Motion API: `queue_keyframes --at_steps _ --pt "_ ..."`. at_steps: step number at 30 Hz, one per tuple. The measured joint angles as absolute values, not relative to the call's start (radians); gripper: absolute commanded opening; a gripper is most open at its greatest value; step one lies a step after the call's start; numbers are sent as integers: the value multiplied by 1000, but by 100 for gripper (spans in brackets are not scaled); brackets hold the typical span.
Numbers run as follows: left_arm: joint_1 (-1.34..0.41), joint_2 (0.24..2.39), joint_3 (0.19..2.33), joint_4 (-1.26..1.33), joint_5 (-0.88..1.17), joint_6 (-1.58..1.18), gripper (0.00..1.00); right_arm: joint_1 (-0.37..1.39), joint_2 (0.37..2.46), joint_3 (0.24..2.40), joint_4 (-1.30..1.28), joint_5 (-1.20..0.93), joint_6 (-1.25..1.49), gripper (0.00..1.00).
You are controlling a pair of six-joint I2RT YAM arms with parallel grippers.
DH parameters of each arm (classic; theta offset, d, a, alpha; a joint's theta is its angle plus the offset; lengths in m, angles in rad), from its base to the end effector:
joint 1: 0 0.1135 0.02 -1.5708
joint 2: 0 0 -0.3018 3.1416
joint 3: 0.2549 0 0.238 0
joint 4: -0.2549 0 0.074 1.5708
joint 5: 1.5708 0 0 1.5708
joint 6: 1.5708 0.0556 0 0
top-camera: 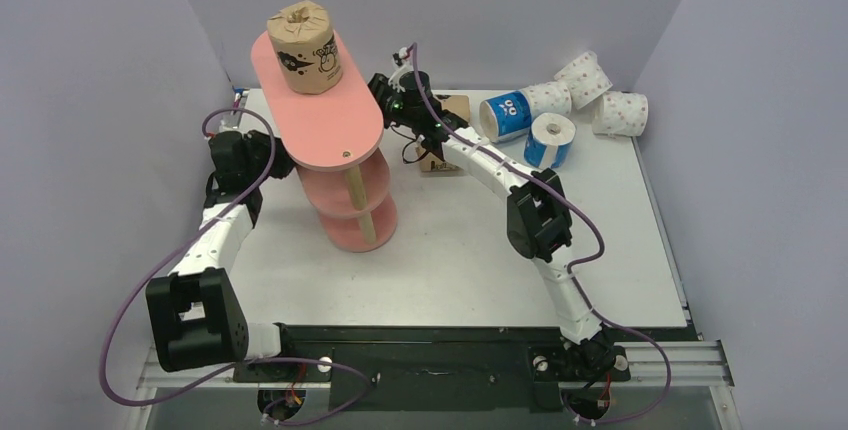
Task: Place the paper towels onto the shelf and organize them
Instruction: Adjust the paper towel on the shelf.
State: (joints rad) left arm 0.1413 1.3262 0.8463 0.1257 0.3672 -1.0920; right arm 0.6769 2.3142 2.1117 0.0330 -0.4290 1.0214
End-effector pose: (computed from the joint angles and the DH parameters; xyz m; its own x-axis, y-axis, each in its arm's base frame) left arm 0.2968 0.0221 0.3096 -0.3374 -0.8847 -0.3216 -0.2117 0.4042 -0.8898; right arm 0.4413 0.3843 0.3271 -0.8270 0.3304 -0.4548 -0.3522 0.3262 0.8773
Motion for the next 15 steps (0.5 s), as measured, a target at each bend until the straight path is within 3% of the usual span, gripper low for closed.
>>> queue_keyframes --at_steps 15 --pt "146 1483 967 164 360 -1121 4 659 2387 2204 30 -452 1061 31"
